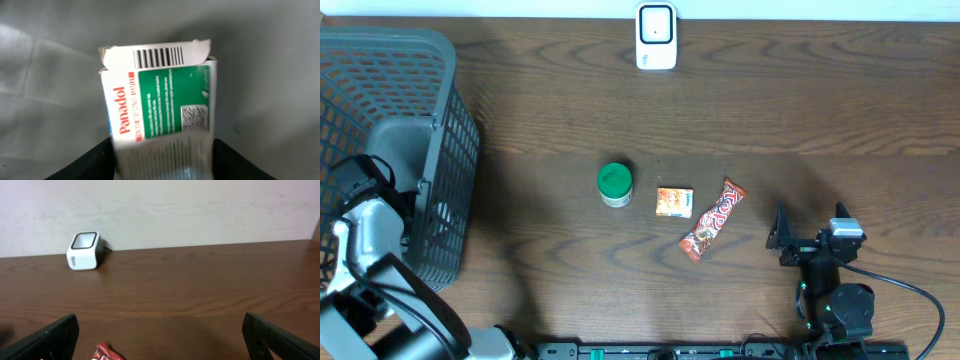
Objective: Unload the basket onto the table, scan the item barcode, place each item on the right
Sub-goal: 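Reach into the basket and grasp the white Panadol box with the left gripper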
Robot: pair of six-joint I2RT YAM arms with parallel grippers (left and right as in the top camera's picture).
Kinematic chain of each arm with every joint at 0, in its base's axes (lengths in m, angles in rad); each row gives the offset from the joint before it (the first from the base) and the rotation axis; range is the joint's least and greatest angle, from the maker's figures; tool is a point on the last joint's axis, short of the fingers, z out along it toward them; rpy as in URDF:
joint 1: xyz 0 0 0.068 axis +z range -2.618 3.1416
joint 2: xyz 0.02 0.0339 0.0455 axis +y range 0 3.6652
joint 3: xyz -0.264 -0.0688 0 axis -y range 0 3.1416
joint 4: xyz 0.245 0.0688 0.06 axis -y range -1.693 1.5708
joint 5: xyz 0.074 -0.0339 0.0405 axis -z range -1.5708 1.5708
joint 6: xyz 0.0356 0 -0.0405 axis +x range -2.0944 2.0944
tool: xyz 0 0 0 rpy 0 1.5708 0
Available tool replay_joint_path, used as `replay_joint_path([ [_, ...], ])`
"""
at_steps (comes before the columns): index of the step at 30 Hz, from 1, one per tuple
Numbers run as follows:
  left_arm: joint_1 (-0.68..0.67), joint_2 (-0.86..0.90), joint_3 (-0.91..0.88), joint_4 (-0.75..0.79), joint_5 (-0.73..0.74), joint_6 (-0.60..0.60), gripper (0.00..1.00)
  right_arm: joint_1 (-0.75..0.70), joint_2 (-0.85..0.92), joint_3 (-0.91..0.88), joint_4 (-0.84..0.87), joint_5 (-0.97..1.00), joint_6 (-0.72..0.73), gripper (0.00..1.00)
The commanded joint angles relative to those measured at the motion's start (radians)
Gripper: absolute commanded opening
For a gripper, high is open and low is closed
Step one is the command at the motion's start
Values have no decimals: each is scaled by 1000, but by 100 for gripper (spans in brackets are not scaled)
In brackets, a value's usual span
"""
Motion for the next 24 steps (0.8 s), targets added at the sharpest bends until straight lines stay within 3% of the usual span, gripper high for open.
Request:
replay_joint_path([
  [1, 3, -121, 59, 2, 18, 114, 62, 8, -3, -1, -3, 2, -5, 99],
  [11, 3, -492, 137, 1, 12, 203, 63, 8, -3, -1, -3, 2, -5, 99],
  [13, 3, -517, 137, -23, -4, 212, 73, 8, -3, -1, -3, 2, -5, 99],
  [15, 3, -499, 135, -71, -33, 212, 93, 8, -3, -1, -3, 2, -5, 99],
  [16, 3, -488, 134, -79, -37, 212, 97, 8, -3, -1, -3, 2, -5, 99],
  [24, 2, -257, 130, -109, -32, 227, 97, 8, -3, -1, -3, 2, -5, 99],
])
